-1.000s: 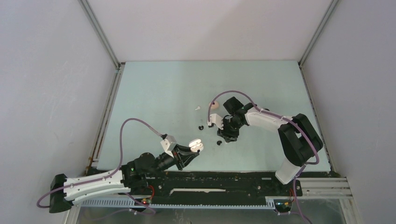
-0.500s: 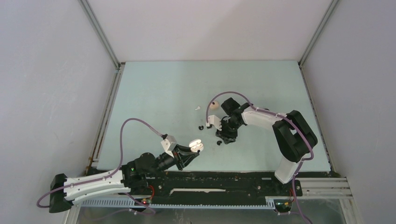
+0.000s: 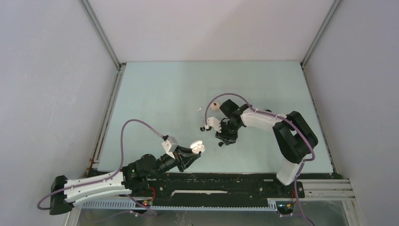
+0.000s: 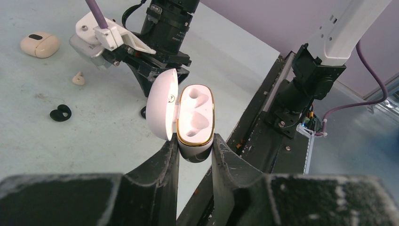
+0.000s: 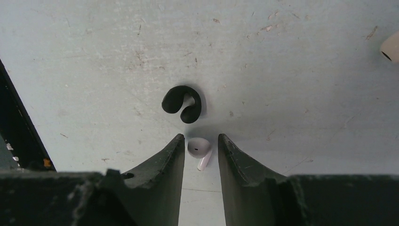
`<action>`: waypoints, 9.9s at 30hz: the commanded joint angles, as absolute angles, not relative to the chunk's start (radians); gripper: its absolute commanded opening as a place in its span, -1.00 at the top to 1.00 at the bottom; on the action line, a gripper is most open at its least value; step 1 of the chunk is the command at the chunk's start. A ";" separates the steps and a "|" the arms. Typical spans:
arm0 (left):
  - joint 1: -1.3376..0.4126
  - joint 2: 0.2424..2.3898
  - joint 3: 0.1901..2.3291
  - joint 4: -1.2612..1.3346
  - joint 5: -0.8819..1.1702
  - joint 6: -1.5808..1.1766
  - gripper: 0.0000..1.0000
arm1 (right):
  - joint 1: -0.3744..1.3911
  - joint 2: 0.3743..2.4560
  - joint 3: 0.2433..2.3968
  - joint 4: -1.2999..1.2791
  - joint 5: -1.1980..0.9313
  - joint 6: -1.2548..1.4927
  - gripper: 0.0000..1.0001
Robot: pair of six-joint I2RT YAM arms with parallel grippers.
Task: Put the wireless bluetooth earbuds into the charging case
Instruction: Pick up the right earbud from the center of the board, then insert the right earbud into the right side groove of the charging case, then pick up the left earbud from the center of the board.
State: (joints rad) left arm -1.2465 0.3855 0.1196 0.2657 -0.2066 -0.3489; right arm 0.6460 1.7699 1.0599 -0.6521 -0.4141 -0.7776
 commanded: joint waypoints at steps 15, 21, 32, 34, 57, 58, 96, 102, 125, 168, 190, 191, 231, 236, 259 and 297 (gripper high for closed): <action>-1.252 0.354 0.119 0.238 -0.219 -0.338 0.99 | 0.693 1.778 1.069 -0.681 -0.301 -0.726 0.29; -1.252 0.340 0.118 0.223 -0.219 -0.339 1.00 | 0.694 1.762 1.064 -0.696 -0.307 -0.723 0.29; -1.252 0.318 0.110 0.212 -0.224 -0.345 1.00 | 0.694 1.762 1.054 -0.691 -0.277 -0.727 0.25; -1.252 0.317 0.108 0.215 -0.224 -0.346 0.99 | 0.693 1.757 1.054 -0.690 -0.278 -0.727 0.25; -1.252 0.643 0.080 0.611 -0.341 -0.342 1.00 | 0.637 1.202 1.074 -0.657 -0.579 -0.481 1.00; -1.252 0.671 0.088 0.646 -0.351 -0.332 1.00 | 0.629 1.172 1.074 -0.621 -0.589 -0.448 1.00; -1.252 1.137 0.399 1.034 -0.525 -0.300 1.00 | 0.683 0.994 0.903 0.032 -0.549 0.027 1.00; -1.251 1.135 0.403 1.043 -0.523 -0.299 1.00 | 0.688 0.998 0.888 0.045 -0.570 0.022 1.00; -1.252 1.117 0.367 1.076 -0.522 -0.288 1.00 | 0.714 1.030 0.861 0.073 -0.511 -0.060 1.00; -1.243 1.084 0.371 0.991 -0.535 -0.313 1.00 | 0.721 1.006 0.844 0.067 -0.544 -0.159 1.00; -1.235 1.075 0.331 1.034 -0.548 -0.315 1.00 | 0.722 1.024 0.830 0.055 -0.556 -0.165 -0.01; -1.235 1.076 0.328 1.034 -0.548 -0.313 1.00 | 0.720 1.021 0.830 0.057 -0.564 -0.158 -0.11; -1.235 0.677 0.308 0.391 -0.348 -0.129 1.00 | 0.403 1.196 0.933 -0.237 -1.000 -0.267 -0.24; -1.235 0.595 0.299 0.302 -0.367 -0.158 1.00 | 0.410 1.243 0.938 -0.093 -0.842 -0.111 0.00; -1.235 0.406 0.324 0.088 -0.359 -0.223 1.00 | 0.532 2.247 1.803 -0.354 -0.470 -0.005 0.20; -1.235 0.414 0.310 0.116 -0.360 -0.241 1.00 | 0.640 2.410 1.937 -0.679 -0.265 -0.119 0.15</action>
State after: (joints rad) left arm -1.2385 0.4286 0.2897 0.0837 -0.3622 -0.2363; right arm 0.6048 2.4226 2.0106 -0.6064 -0.3058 -0.0906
